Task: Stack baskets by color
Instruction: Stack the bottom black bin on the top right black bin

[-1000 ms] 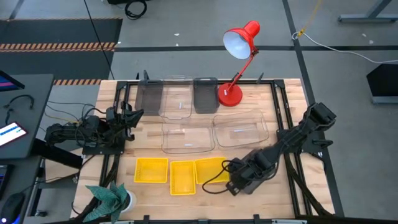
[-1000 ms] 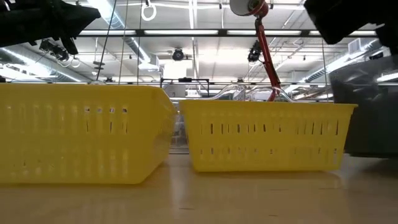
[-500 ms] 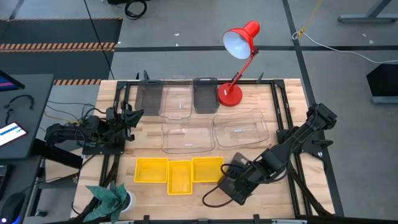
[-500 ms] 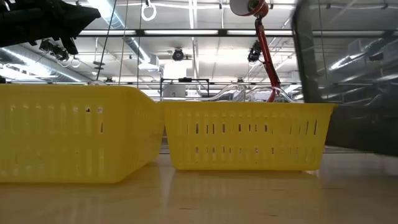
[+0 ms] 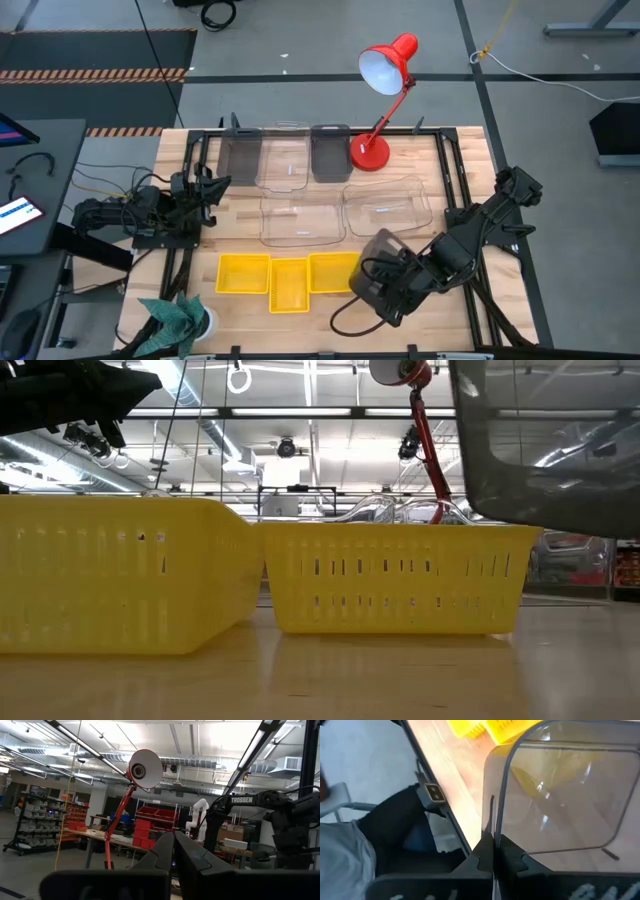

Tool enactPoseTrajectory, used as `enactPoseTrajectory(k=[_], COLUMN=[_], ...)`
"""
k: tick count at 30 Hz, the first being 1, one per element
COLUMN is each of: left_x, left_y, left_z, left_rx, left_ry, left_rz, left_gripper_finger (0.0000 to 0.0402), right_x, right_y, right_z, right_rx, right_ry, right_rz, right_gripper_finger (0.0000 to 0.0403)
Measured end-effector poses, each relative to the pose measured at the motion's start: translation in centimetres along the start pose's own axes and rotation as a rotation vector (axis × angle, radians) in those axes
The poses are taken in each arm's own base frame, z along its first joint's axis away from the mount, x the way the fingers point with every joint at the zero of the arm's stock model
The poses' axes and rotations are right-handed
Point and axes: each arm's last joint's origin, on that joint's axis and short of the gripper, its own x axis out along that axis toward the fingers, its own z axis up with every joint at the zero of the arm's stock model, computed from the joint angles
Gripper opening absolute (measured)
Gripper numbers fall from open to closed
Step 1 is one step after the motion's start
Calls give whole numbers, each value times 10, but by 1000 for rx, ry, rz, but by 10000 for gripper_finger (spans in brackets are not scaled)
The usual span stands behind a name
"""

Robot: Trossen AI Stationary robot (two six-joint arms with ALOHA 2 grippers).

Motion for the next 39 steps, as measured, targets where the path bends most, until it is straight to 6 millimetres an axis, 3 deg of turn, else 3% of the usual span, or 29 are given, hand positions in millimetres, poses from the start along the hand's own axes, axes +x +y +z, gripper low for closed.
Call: enactPoseTrajectory(k=[7,19,30,39], left_x=[0,0,0,0], left_y=[0,0,0,0], left_z=[0,0,0,-1], left_rx=[0,1,4,5], left_ry=[0,1,4,7], left_rz=[0,0,1,1], left_gripper_finger=[16,15,18,17], right_x=[8,51,95,105], right_y=[-8,-26,-53,-65], right_z=[-12,-35,-52,-59], right_rx=[-15,-123,-84,5], right_ry=[75,124,140,209], right_rz=[-74,-117,-120,-151], right_gripper_finger=[3,3,3,54])
